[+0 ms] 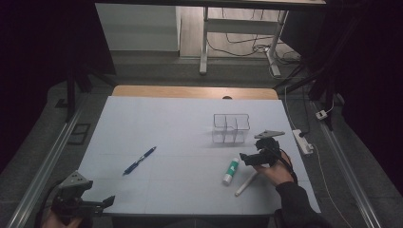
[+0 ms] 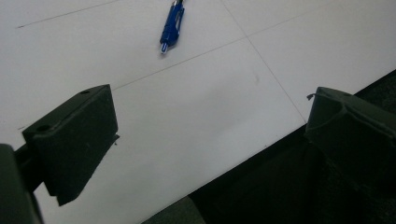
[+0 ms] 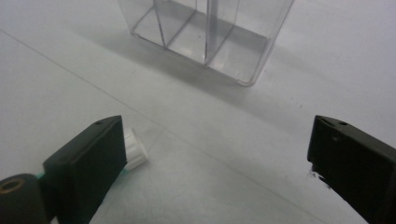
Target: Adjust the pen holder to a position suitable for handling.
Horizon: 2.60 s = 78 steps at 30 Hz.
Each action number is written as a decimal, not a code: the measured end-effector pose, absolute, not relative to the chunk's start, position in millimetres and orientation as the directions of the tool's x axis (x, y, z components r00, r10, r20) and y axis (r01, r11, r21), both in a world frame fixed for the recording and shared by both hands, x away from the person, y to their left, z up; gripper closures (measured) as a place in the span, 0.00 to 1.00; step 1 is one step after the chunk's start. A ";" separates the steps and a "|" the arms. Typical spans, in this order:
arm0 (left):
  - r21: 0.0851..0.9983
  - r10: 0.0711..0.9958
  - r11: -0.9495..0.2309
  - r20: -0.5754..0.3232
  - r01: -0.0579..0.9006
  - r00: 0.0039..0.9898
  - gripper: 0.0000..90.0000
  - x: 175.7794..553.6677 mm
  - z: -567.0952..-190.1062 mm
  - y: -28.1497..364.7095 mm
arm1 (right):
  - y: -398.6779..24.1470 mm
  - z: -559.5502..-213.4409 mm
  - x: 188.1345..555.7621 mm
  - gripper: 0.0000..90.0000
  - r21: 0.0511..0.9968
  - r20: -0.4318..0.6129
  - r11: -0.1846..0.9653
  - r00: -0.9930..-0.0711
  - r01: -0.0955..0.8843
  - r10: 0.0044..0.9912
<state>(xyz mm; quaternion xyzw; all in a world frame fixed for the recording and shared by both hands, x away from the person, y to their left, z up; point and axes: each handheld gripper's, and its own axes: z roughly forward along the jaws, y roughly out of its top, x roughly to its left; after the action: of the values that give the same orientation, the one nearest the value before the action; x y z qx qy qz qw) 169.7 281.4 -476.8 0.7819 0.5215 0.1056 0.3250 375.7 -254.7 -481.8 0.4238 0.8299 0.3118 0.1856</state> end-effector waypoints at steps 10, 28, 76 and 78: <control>0.614 0.886 -0.249 -0.169 0.749 0.433 0.03 170.1 -477.1 280.7 | -257.6 -481.7 390.6 0.41 0.657 -0.055 0.470 -0.585 0.589 0.809; 0.614 0.885 -0.255 -0.164 0.747 0.437 0.03 170.1 -477.1 280.2 | -267.8 -484.1 430.2 1.00 0.647 -0.039 0.446 -0.557 0.618 0.829; 0.606 0.885 -0.249 -0.175 0.756 0.432 0.03 171.4 -477.7 281.0 | -170.9 -495.7 456.2 1.00 0.673 0.075 0.449 -0.658 0.588 0.749; 0.606 0.885 -0.247 -0.176 0.756 0.431 0.03 171.3 -477.8 281.0 | -165.4 -495.8 457.2 1.00 0.676 0.083 0.442 -0.657 0.590 0.749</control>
<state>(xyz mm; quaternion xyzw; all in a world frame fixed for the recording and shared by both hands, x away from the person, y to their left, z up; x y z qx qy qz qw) 171.3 281.0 -477.8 0.7832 0.5237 0.1010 0.3194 457.2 -165.4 -495.8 0.3979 0.8412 0.3476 0.1150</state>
